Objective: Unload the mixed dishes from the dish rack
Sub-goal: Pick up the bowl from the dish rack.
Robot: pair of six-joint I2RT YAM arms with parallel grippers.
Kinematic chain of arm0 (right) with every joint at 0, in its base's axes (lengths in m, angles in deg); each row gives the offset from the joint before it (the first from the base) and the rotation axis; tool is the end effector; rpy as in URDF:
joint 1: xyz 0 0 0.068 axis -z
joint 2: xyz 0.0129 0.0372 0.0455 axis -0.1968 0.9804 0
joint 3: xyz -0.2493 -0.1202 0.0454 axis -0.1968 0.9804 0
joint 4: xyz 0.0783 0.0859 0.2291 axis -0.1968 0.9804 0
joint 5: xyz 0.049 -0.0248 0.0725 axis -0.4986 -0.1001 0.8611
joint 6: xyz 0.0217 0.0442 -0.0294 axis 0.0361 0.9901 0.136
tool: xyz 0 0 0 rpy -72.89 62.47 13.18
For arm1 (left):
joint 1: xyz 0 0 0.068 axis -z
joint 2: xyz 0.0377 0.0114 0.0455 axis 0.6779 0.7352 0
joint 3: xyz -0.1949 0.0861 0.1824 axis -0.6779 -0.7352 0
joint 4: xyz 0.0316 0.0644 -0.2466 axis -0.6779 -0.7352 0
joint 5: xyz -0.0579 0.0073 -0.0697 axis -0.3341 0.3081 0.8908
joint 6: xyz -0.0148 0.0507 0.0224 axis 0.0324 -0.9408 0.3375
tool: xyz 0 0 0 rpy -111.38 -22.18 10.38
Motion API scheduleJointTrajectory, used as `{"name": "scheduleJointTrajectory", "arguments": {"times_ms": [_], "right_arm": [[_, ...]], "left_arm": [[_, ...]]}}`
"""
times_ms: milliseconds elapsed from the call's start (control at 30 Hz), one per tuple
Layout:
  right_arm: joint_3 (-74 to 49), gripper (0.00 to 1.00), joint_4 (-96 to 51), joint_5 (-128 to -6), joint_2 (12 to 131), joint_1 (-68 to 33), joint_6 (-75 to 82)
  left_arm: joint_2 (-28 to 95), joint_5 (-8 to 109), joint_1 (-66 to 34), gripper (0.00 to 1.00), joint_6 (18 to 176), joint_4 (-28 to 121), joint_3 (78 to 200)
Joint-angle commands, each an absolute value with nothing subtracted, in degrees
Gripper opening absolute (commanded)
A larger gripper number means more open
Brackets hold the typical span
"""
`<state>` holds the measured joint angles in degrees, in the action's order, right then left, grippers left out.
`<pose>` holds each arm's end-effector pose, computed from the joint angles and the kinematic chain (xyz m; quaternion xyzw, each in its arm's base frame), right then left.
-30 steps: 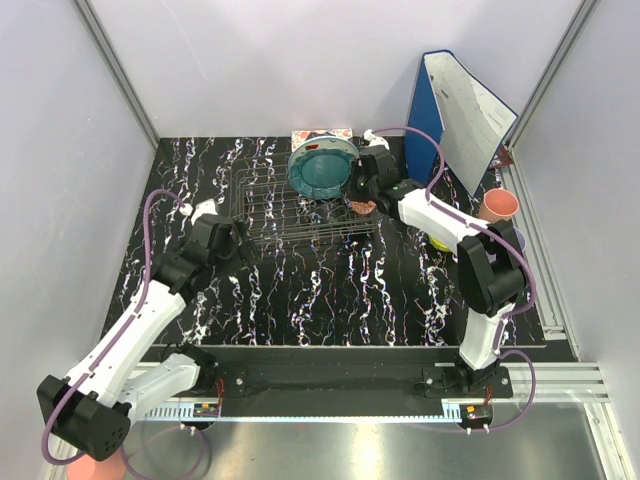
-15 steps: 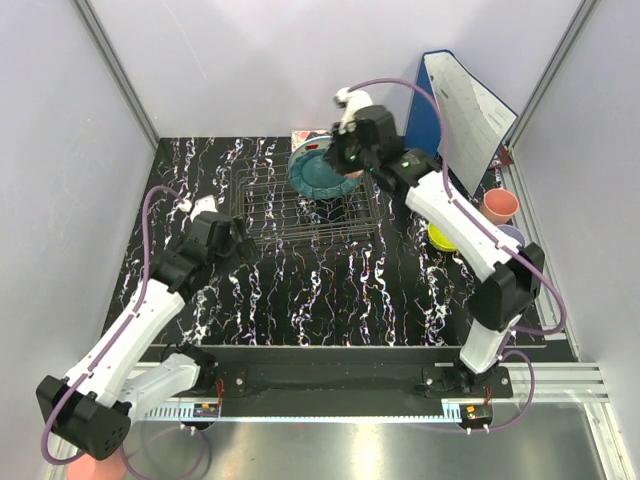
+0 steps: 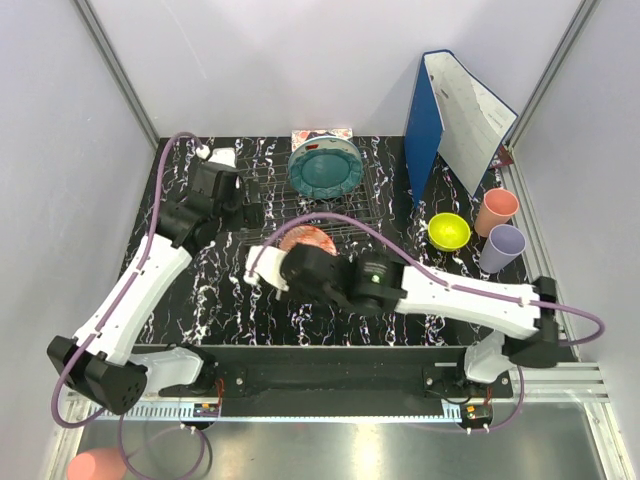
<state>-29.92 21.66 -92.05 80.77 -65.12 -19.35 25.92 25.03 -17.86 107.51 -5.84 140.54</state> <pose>0.0920 0.3300 0.3820 -0.6100 0.6683 0.0815 0.4180 0.2155 -0.0865 0.3712 -0.0375 0.9121 -0.0289 0.4073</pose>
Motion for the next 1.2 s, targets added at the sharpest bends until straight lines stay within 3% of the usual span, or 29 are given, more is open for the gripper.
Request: {"name": "scheduleJointTrajectory", "arguments": {"times_ms": [0, 367, 500, 733, 1167], "right_arm": [[-28.69, 0.0, 27.1, -101.12, 71.43, -70.54, -19.52], [-18.94, 0.0, 36.09, -102.8, 67.12, -82.43, -22.5], [-14.72, 0.0, 32.31, -101.12, 64.92, -82.43, -24.78], [-10.33, 0.0, 28.97, -100.33, 65.27, -82.17, -27.94], [-9.53, 0.0, 26.24, -98.57, 67.38, -81.64, -29.44]], "left_arm": [[27.56, 23.76, -17.89, 0.99, 101.75, -7.74, 145.73], [29.76, 39.83, -17.72, 0.99, 100.25, -11.87, 147.67], [28.44, 41.69, -16.31, 0.84, 100.08, -14.33, 147.84], [24.14, 48.44, -12.01, 0.81, 103.67, -18.03, 147.77], [22.64, 43.89, 6.36, 0.81, 114.31, -15.48, 145.74]]}}
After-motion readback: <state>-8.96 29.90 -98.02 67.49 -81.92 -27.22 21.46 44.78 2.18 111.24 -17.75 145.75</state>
